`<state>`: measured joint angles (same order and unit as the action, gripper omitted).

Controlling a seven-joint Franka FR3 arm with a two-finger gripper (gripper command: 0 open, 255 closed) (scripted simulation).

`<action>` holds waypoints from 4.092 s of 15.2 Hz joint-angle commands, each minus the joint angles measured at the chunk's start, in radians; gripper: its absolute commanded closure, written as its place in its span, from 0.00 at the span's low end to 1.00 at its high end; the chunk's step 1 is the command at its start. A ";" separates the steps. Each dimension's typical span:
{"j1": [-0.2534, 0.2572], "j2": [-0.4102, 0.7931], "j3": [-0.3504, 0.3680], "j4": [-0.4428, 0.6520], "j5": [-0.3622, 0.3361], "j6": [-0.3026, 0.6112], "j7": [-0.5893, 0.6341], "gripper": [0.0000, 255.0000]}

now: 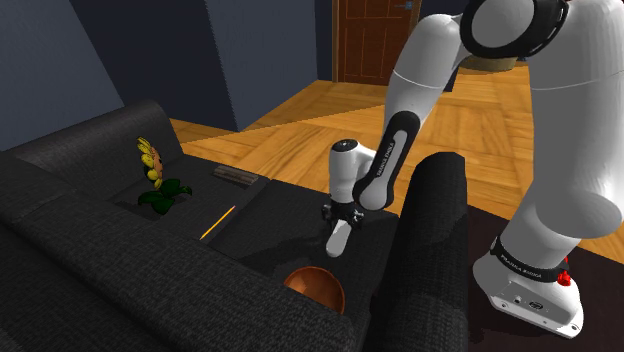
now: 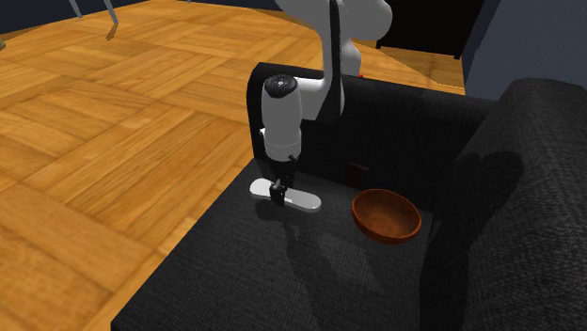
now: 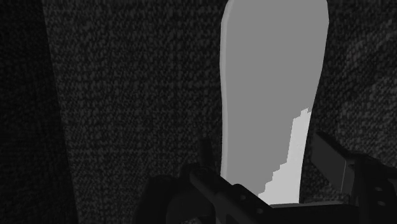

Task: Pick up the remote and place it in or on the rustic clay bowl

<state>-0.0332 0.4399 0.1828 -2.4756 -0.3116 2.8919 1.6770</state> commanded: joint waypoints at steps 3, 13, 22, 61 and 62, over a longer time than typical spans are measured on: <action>-0.036 -0.066 0.041 -0.021 0.034 -0.046 -0.029 1.00; -0.102 -0.222 0.132 -0.051 0.150 -0.168 -0.115 1.00; -0.126 -0.357 0.175 -0.054 0.258 -0.290 -0.192 1.00; 0.253 -0.104 0.335 0.137 -0.006 -0.285 0.554 1.00; 0.260 -0.090 0.326 0.139 -0.019 -0.275 0.564 1.00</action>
<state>0.2182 0.3360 0.5150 -2.3364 -0.3180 2.6034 2.2308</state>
